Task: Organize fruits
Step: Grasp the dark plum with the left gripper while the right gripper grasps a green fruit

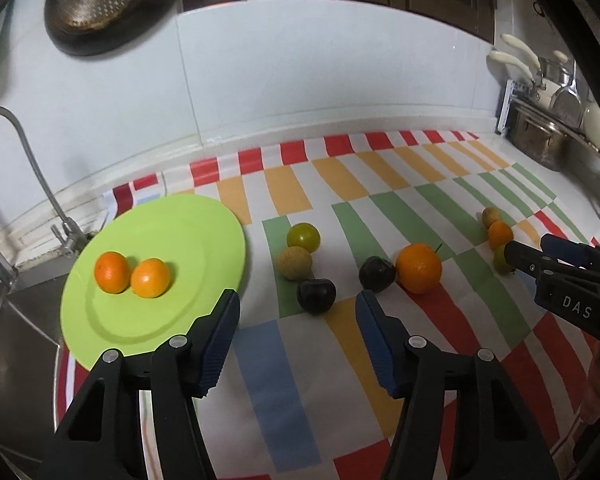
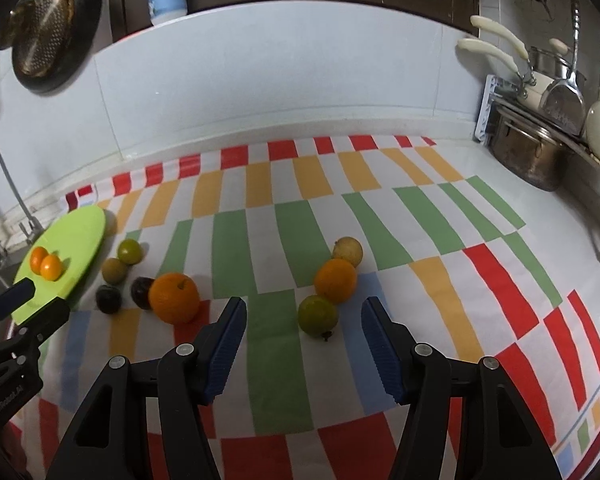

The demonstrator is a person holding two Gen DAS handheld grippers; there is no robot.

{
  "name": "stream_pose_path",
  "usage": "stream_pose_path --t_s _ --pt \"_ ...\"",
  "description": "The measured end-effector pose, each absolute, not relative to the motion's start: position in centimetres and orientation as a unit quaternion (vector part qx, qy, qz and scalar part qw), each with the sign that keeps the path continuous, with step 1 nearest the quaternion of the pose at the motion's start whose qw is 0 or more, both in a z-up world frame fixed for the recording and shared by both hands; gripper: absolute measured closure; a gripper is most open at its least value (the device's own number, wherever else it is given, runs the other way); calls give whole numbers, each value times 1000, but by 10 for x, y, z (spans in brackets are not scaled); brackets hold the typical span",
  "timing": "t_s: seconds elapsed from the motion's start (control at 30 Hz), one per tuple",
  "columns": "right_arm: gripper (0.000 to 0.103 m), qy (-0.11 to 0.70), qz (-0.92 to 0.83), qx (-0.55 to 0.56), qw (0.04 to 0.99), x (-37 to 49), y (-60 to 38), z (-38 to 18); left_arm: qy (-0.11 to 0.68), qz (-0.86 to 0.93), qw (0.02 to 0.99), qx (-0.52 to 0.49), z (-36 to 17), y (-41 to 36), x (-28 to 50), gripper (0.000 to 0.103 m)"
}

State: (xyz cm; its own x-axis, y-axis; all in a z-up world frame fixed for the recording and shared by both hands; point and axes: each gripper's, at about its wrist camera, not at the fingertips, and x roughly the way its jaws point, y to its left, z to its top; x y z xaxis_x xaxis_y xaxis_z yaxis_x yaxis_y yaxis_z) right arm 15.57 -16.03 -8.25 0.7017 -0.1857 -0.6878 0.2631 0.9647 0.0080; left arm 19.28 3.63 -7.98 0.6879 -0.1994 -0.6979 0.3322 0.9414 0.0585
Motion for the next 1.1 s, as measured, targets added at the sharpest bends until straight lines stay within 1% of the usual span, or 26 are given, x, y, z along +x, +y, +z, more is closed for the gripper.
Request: stream_pose_path --t_s 0.17,0.23,0.3,0.53,0.57,0.73,0.8,0.87,1.03,1.1 --pt "44 375 -134 49 916 162 -162 -91 382 -152 907 89 -92 34 205 49" --pt "44 380 -134 49 914 166 -161 -95 388 -154 905 87 -96 33 210 52" --pt "48 385 -133 51 912 168 -162 -98 393 -158 902 86 -100 31 214 55" --pt "53 397 -139 54 906 175 -165 -107 405 -167 895 89 -109 26 224 60" --pt "56 398 -140 54 905 176 -165 -108 406 -168 894 90 -110 26 225 61" --pt "61 405 -137 54 902 179 -165 -111 406 -170 893 90 -110 24 229 62" --pt "62 407 -136 53 902 179 -164 -113 408 -172 892 89 -111 23 230 66" --pt "66 411 -134 59 900 179 -166 -114 410 -174 891 89 -112 22 231 68" --pt "73 412 -136 57 899 178 -166 -115 419 -179 886 86 -116 21 234 74" --pt "74 412 -136 59 899 178 -166 -114 418 -179 886 87 -116 20 233 75"
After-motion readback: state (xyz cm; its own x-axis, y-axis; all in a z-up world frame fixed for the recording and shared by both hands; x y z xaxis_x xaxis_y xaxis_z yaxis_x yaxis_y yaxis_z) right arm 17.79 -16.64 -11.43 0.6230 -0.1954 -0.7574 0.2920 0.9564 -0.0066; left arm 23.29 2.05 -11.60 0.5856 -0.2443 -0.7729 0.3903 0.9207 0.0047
